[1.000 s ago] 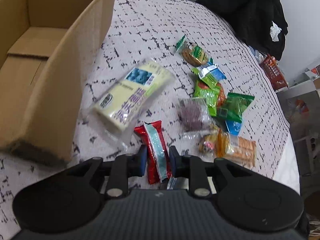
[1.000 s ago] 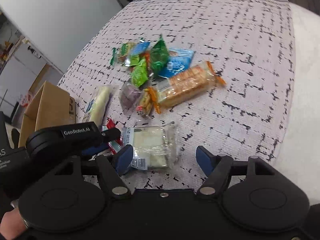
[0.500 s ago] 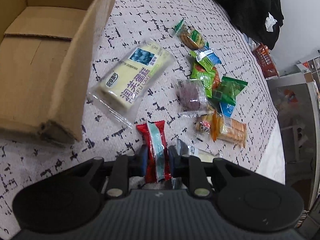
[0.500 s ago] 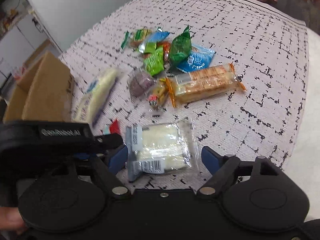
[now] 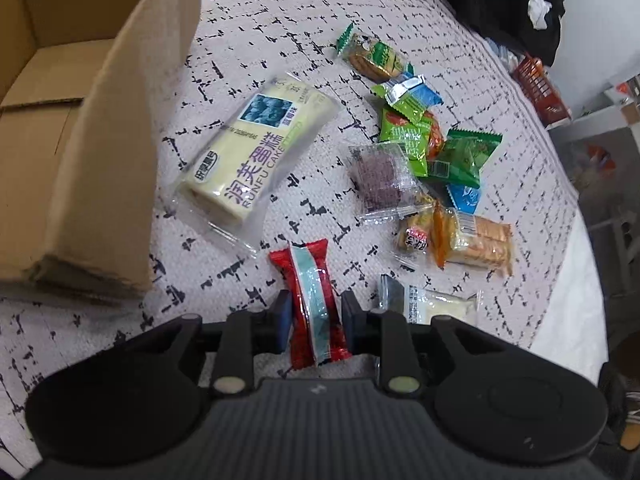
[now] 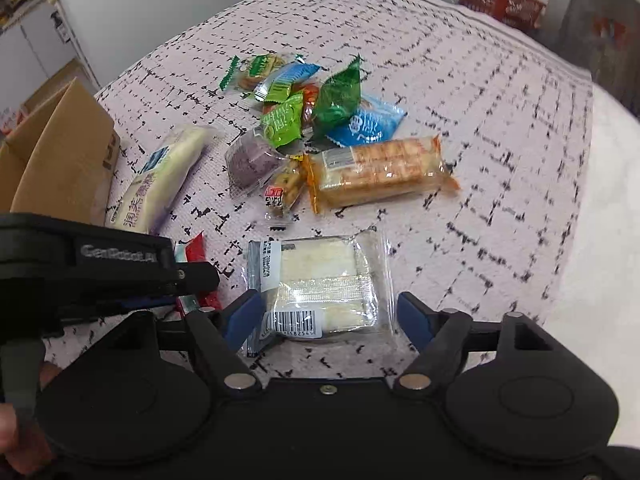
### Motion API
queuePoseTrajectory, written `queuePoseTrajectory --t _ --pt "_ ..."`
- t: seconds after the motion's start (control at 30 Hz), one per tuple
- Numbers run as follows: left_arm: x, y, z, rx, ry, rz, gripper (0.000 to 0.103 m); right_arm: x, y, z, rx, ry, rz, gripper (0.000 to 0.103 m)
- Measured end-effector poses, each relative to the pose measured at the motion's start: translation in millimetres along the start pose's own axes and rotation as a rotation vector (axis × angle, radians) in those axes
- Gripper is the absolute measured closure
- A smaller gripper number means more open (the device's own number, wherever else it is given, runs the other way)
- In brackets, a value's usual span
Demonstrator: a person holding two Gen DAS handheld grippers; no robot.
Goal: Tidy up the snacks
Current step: 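Close left tool on the red candy bar while right tool grips the clear-wrapped cake, then carry both snacks over the cardboard box and open both tools to drop them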
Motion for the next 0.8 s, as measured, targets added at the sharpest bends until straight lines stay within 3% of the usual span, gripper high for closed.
queuePoseTrajectory --t 0.2,0.3,0.47,0.8 --pt "4.7 10.1 0.0 0.070 -0.006 -0.061 0.075 6.3 -6.6 -1.6 -0.051 -0.006 0.009 0.023" --pt "3.5 10.0 0.4 0.088 0.008 -0.059 0.081 8.2 -7.7 -2.2 -0.059 -0.002 0.012 0.022" --pt "-5.5 8.5 1.8 0.080 0.023 -0.005 0.083 1.3 -4.6 -2.4 -0.042 0.017 0.007 0.045" --pt "-39.9 10.5 1.9 0.082 0.076 0.078 0.083 -25.7 -3.1 -8.7 -0.020 0.064 0.008 0.057"
Point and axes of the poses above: each gripper's, at about its wrist camera, not at the fingertips, and x roughly the way its jaws point, y to its right, z to its underside, the point moved 9 cm from there along x, roughly the way its jaws point, and after that the axes turned 1 degree about -z, right-handed, at the moved point
